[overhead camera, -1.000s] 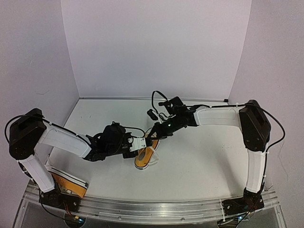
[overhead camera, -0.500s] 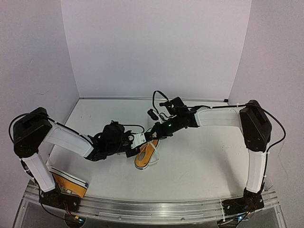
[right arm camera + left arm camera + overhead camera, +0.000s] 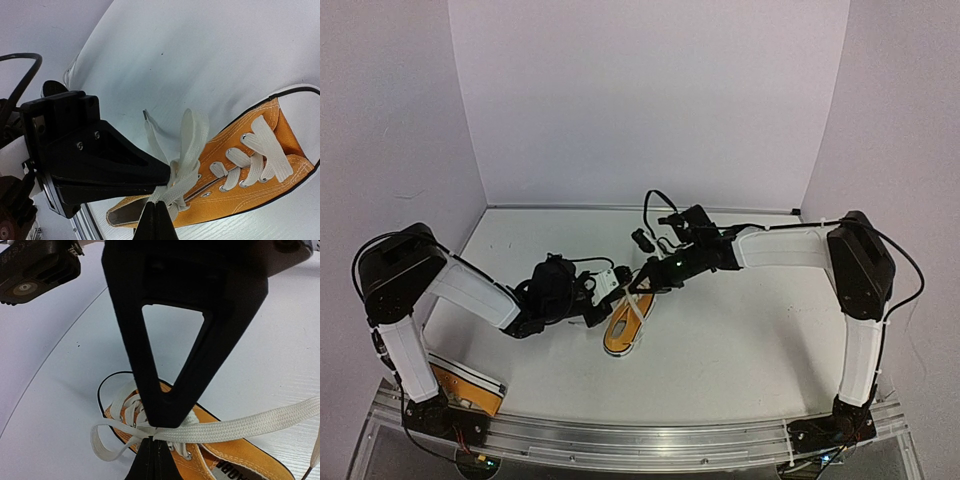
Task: Tie the shoes
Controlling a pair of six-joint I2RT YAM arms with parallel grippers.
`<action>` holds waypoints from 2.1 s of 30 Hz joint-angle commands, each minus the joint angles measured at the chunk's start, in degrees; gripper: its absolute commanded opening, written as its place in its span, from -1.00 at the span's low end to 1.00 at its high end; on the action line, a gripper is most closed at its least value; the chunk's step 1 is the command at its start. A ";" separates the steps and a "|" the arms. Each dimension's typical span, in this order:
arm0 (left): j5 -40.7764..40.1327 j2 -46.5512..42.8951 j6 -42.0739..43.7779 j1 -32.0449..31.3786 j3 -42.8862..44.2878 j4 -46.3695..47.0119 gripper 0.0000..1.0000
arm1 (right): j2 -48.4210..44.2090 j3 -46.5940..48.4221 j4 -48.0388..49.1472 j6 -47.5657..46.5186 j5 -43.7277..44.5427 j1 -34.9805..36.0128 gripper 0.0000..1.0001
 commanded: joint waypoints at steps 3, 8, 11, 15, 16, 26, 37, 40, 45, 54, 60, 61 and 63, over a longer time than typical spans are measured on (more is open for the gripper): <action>5.19 1.12 -3.26 0.13 -1.55 7.60 -1.00 | -2.02 0.07 2.84 1.03 -0.74 -0.18 -1.00; 7.32 1.06 -3.83 0.13 -1.98 8.47 -1.00 | -1.70 0.29 2.90 1.30 -0.13 -0.21 -1.00; 5.86 2.12 -4.68 0.23 -1.31 8.80 -1.00 | -1.72 0.13 3.35 1.30 -1.03 -0.21 -1.00; 5.67 4.12 -8.84 1.38 -0.43 10.55 -1.00 | -2.28 -0.47 3.97 1.31 -1.84 -0.22 -1.00; 5.81 4.62 -9.65 1.75 -0.36 11.28 -1.00 | -2.39 -0.61 4.11 1.37 -2.11 -0.22 -1.00; 8.91 8.83 -16.58 2.50 -0.77 21.30 -1.00 | -1.62 -1.27 5.14 1.82 -3.46 -0.20 -1.00; 14.91 7.31 -17.83 2.48 -3.01 25.46 -1.00 | -1.46 -0.96 5.12 2.00 -1.24 -0.33 -1.00; 16.18 7.95 -18.44 2.55 -2.80 25.58 -1.00 | -1.81 -1.17 5.15 2.07 -0.74 -0.44 -1.00; 17.94 10.37 -21.16 3.25 -3.30 29.87 -1.00 | -2.38 -1.59 5.15 2.30 0.22 -0.77 -1.00; 20.75 13.98 -24.71 5.48 -1.79 32.55 -1.00 | -2.35 -1.92 5.50 1.68 -3.35 -0.91 -1.00; 22.11 15.34 -25.18 5.72 -0.19 32.71 -1.00 | -1.62 -2.11 5.49 1.44 -4.35 -0.88 -1.00; 22.01 15.39 -25.21 5.73 -0.12 32.75 -1.00 | -1.50 -2.09 5.50 1.39 -4.52 -0.90 -1.00; 21.81 15.43 -25.26 5.75 0.21 32.57 -1.00 | -1.29 -1.94 5.50 1.47 -4.74 -0.88 -1.00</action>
